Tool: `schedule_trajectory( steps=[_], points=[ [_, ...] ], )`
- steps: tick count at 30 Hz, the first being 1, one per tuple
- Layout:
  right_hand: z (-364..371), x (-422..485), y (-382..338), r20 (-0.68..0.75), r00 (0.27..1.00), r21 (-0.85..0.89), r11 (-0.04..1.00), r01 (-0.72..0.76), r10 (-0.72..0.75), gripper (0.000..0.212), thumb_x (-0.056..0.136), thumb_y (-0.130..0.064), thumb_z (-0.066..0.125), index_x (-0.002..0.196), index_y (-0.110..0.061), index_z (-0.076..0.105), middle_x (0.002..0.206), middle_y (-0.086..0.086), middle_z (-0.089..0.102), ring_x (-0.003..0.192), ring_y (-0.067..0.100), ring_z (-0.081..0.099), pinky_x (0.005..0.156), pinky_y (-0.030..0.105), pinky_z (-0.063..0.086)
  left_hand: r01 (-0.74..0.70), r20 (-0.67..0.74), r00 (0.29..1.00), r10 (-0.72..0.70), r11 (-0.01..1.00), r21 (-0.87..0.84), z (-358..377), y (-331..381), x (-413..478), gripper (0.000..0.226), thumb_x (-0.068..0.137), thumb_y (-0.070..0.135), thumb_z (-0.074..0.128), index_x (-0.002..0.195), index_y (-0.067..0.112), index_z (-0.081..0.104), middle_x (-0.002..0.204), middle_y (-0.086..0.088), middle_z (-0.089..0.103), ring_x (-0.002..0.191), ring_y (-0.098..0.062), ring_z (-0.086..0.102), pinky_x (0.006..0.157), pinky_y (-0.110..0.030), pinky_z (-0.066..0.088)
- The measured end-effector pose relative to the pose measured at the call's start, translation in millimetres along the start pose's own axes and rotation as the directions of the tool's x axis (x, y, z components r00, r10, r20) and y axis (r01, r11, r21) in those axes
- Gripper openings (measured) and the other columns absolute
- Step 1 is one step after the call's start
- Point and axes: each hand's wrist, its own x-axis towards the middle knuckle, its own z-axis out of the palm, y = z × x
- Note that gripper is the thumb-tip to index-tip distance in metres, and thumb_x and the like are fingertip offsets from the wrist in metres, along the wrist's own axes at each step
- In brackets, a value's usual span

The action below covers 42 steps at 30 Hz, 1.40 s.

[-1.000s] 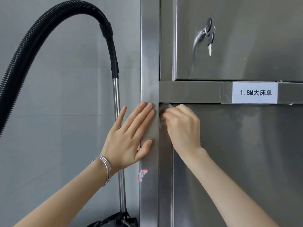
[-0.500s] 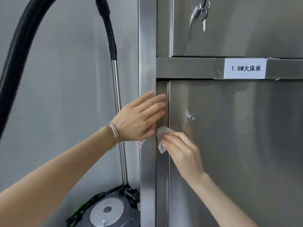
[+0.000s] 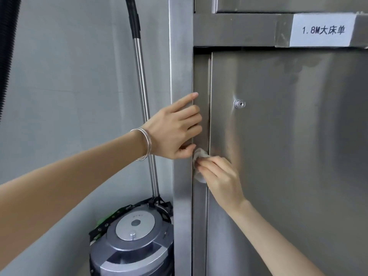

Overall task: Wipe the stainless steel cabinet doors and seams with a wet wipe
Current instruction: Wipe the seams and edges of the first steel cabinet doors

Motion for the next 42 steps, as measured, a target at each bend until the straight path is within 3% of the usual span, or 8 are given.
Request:
schedule_trajectory(
  steps=[4, 7, 12, 20, 30, 35, 38, 42],
  points=[
    [-0.2, -81.5, -26.4, 0.200, 0.975, 0.034, 0.995, 0.093, -0.098, 0.010, 0.073, 0.006, 0.072, 0.072, -0.004, 0.072, 0.079, 0.004, 0.071, 0.068, 0.020, 0.065, 0.058, 0.028, 0.052, 0.071, 0.014, 0.997, -0.071, 0.997, -0.001, -0.4, 10.1, -0.6, 0.038, 0.080, 0.034, 0.042, 0.076, 0.002, 0.062, 0.081, -0.013, 0.059, 0.093, -0.034, 0.058, 0.117, -0.050, 0.023],
    [-1.7, -76.6, -22.8, 0.307, 0.947, 0.033, 0.996, 0.087, -0.093, 0.018, 0.062, 0.003, 0.082, 0.074, -0.006, 0.073, 0.080, 0.000, 0.070, 0.070, 0.019, 0.065, 0.058, 0.027, 0.050, 0.105, 0.014, 0.994, -0.105, 0.994, 0.007, 2.0, 13.6, 0.9, 0.039, 0.080, 0.033, 0.040, 0.075, 0.002, 0.063, 0.081, -0.012, 0.060, 0.095, -0.034, 0.058, 0.117, -0.050, 0.022],
    [5.3, -44.0, -9.1, 0.051, 0.998, 0.015, 0.999, 0.032, -0.032, 0.012, 0.084, 0.001, 0.066, 0.075, -0.005, 0.072, 0.088, 0.002, 0.072, 0.080, 0.019, 0.067, 0.062, 0.029, 0.047, 0.108, -0.078, 0.991, -0.108, 0.994, -0.007, 11.7, 18.3, 0.0, 0.034, 0.080, 0.030, 0.043, 0.072, 0.004, 0.062, 0.078, -0.011, 0.059, 0.095, -0.034, 0.060, 0.116, -0.052, 0.024],
    [3.2, -83.1, -14.5, 0.166, 0.965, 0.009, 0.979, 0.205, -0.204, 0.016, 0.085, -0.002, 0.063, 0.073, -0.009, 0.072, 0.085, 0.000, 0.071, 0.077, 0.017, 0.066, 0.065, 0.027, 0.040, -0.078, -0.121, 0.990, 0.067, 0.993, -0.085, 30.3, 56.7, -19.2, 0.028, 0.077, 0.029, 0.048, 0.064, 0.007, 0.058, 0.067, -0.008, 0.053, 0.069, -0.031, 0.053, 0.115, -0.046, 0.029],
    [15.9, -141.9, -28.7, 0.180, 0.951, -0.065, 0.961, 0.269, -0.253, 0.013, 0.079, -0.004, 0.072, 0.068, -0.011, 0.070, 0.075, 0.000, 0.067, 0.065, 0.018, 0.062, 0.062, 0.027, 0.038, -0.110, -0.188, 0.978, 0.091, 0.990, -0.093, 47.2, 81.1, -36.9, 0.031, 0.080, 0.031, 0.047, 0.064, 0.006, 0.056, 0.072, -0.012, 0.057, 0.072, -0.032, 0.053, 0.096, -0.042, 0.042],
    [27.5, -151.6, -35.2, 0.008, 0.990, -0.118, 0.983, 0.140, -0.140, 0.020, 0.089, -0.005, 0.062, 0.073, -0.009, 0.072, 0.079, -0.002, 0.069, 0.065, 0.018, 0.060, 0.056, 0.030, 0.035, -0.111, -0.170, 0.981, 0.096, 0.991, -0.078, 65.2, 132.2, -67.8, 0.033, 0.082, 0.032, 0.045, 0.068, 0.006, 0.060, 0.073, -0.010, 0.060, 0.075, -0.031, 0.057, 0.107, -0.042, 0.035],
    [32.5, -211.0, -58.9, 0.057, 0.992, -0.100, 0.988, 0.118, -0.113, 0.028, 0.092, -0.009, 0.058, 0.066, -0.011, 0.070, 0.074, -0.004, 0.068, 0.061, 0.016, 0.061, 0.053, 0.030, 0.031, -0.073, -0.152, 0.987, 0.058, 0.992, -0.098, 69.9, 152.0, -73.6, 0.032, 0.081, 0.030, 0.044, 0.068, 0.005, 0.059, 0.073, -0.011, 0.059, 0.076, -0.032, 0.057, 0.110, -0.042, 0.030],
    [26.5, -229.3, -74.0, 0.128, 0.990, -0.135, 0.988, 0.080, -0.062, 0.033, 0.092, -0.010, 0.055, 0.061, -0.014, 0.065, 0.071, -0.005, 0.066, 0.058, 0.015, 0.058, 0.054, 0.029, 0.027, -0.166, -0.089, 0.984, 0.156, 0.979, -0.121, 72.3, 181.1, -91.9, 0.027, 0.079, 0.029, 0.047, 0.070, 0.007, 0.059, 0.073, -0.009, 0.059, 0.077, -0.031, 0.057, 0.106, -0.042, 0.035]
  ],
)
